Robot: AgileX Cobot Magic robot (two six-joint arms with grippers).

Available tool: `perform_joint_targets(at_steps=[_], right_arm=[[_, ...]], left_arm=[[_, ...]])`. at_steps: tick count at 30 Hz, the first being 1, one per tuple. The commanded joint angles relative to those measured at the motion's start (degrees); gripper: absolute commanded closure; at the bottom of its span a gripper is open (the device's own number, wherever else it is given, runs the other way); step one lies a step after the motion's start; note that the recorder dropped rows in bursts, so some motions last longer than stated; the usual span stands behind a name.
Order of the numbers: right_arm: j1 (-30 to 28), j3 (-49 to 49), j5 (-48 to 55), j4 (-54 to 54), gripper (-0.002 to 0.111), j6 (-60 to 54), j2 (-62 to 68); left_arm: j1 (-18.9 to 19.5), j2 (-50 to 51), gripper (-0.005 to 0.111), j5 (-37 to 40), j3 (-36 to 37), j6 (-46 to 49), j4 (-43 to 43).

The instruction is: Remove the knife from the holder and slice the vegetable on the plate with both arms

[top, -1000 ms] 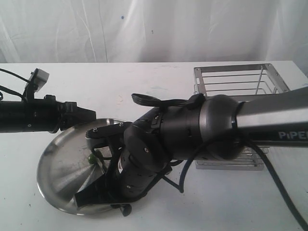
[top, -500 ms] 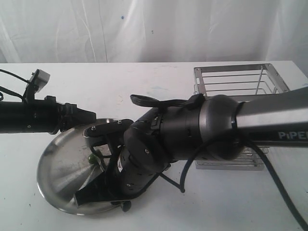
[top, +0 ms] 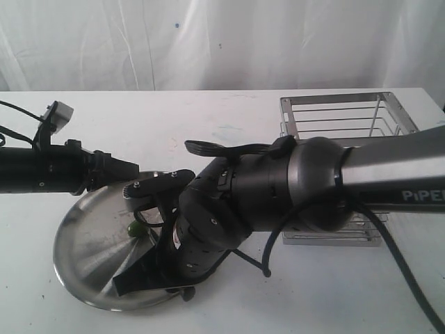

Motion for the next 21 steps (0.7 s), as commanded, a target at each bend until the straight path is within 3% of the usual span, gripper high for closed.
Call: perform_joint_targets(at_steps=[1, 21], right_arm=[[0.01, -0.36, 0.07, -0.52, 0.108, -0.09, -0.04], [0.01, -0.18, 0.17, -0.49, 0.108, -0.09, 1.15]], left_arm=[[-0.39, -0.26, 0.106, 1.06, 0.41, 0.22, 0.78], [-0.39, 1.63, 0.107, -2.59, 0.41, 0.22, 2.18]])
